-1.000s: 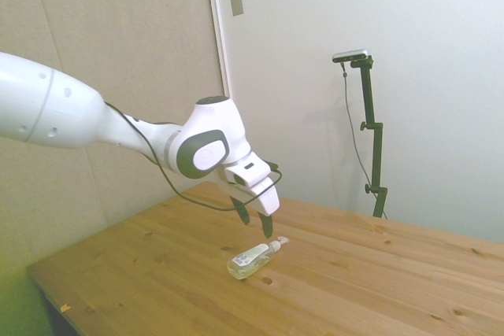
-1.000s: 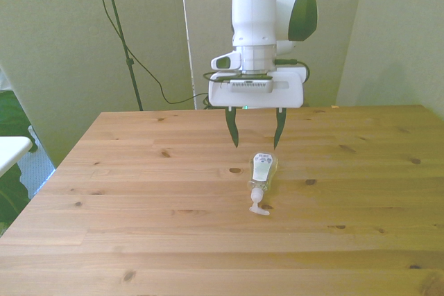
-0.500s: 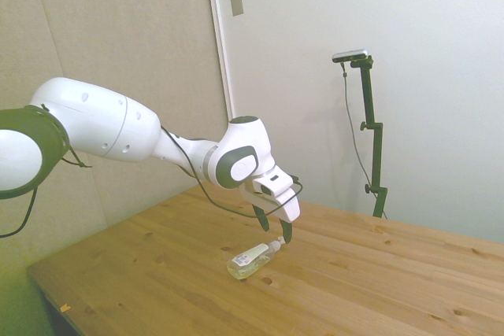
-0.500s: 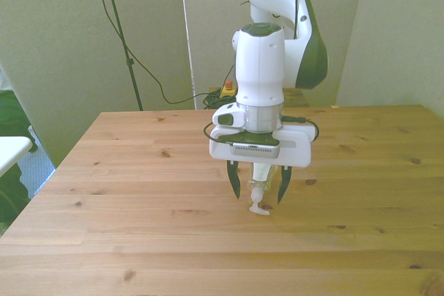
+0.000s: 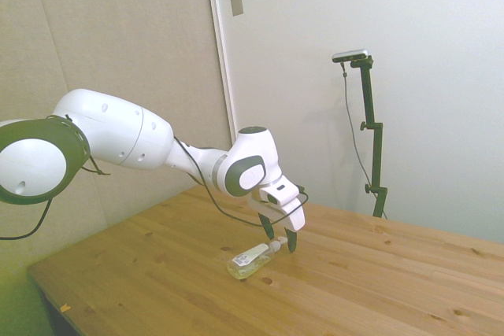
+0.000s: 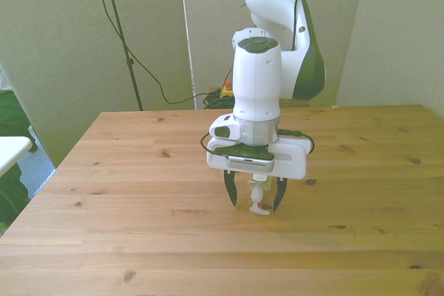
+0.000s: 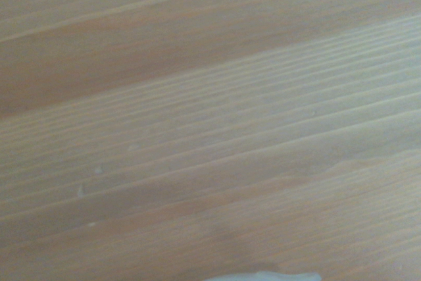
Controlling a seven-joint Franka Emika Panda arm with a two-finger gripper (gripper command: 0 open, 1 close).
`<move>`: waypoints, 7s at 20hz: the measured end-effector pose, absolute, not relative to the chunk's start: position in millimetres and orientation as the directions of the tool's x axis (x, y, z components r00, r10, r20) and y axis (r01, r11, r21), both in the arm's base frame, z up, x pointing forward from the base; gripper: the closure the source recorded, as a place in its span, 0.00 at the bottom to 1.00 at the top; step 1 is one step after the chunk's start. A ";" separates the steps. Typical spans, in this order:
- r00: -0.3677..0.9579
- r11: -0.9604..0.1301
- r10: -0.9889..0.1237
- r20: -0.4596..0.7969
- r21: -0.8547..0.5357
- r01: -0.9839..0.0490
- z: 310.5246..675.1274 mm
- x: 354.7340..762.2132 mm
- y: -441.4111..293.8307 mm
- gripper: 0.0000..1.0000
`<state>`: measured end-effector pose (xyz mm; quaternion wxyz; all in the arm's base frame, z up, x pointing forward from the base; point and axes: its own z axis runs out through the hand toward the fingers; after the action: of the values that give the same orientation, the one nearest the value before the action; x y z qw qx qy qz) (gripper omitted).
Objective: Stand the sanitizer
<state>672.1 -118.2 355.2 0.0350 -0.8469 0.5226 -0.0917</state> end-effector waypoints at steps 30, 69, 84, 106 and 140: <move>0.236 -0.296 -0.950 0.204 -0.346 -0.890 382.1 667.2 -113.0 1.00; -0.368 -0.270 -0.605 0.707 -0.616 -0.740 406.0 570.1 -88.3 0.00; -0.289 -0.241 -0.689 0.664 -0.587 -0.773 401.4 561.5 -93.8 0.00; 0.322 -0.408 -0.894 0.312 -0.268 -0.873 422.9 553.8 -43.6 0.00; 0.893 -0.892 -0.431 -0.130 -0.092 -0.443 416.9 544.2 -44.2 0.00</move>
<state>544.2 -44.2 416.9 0.0594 -0.9711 0.2250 0.0530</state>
